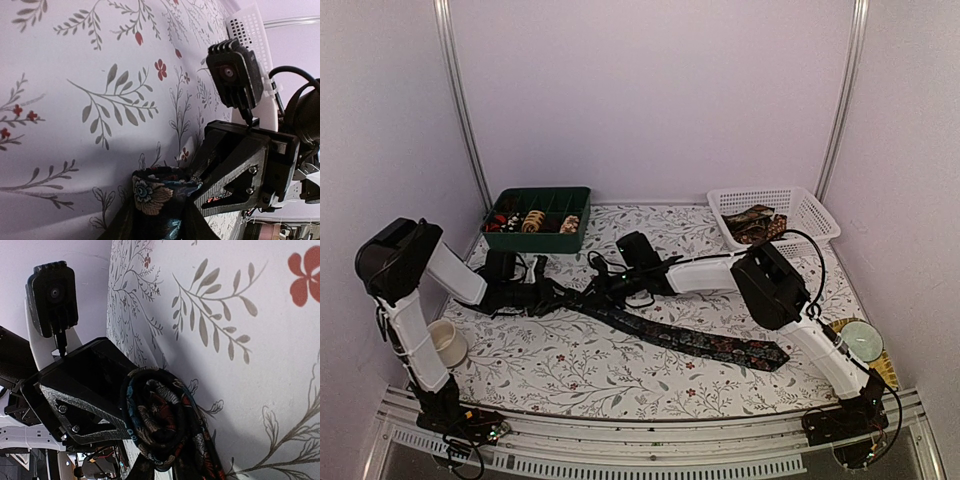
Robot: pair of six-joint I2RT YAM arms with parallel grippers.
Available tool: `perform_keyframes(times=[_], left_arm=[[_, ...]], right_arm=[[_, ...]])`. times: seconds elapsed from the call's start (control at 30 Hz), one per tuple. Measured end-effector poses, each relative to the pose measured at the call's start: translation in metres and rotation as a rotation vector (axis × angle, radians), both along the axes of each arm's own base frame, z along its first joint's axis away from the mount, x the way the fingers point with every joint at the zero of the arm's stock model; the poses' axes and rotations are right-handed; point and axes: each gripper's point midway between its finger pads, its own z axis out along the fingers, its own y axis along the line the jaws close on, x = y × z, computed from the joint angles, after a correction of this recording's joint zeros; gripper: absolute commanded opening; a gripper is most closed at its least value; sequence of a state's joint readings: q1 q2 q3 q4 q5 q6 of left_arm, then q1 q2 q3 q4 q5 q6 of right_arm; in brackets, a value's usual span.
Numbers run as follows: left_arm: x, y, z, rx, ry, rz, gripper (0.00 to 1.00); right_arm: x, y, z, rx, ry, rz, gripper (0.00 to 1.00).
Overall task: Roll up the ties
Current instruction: Roll the tie at the center of the board.
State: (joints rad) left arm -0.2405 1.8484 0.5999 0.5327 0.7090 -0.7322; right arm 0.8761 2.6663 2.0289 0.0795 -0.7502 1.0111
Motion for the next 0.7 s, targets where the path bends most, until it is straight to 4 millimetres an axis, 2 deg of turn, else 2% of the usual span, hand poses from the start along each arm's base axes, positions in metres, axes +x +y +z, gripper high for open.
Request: perform_keyframes(times=[0.2,0.33,0.53,0.7], left_arm=[[0.0,-0.003,-0.002,-0.022,0.01,-0.002,0.09],[0.0,-0.004,-0.002,-0.026,0.013,-0.002,0.0],[0.0,-0.003,-0.002,-0.013,0.012,-0.001,0.0],[-0.006,-0.007,-0.001,0.032,0.026,-0.021,0.0]], right_arm=[[-0.002,0.0,0.0,0.002,0.004,0.008,0.16],[-0.002,-0.001,-0.001,0.002,0.0,0.012,0.28],[-0.001,-0.004,0.002,0.026,-0.059,0.037,0.47],[-0.002,-0.018,0.011,-0.008,-0.135,0.042,0.55]])
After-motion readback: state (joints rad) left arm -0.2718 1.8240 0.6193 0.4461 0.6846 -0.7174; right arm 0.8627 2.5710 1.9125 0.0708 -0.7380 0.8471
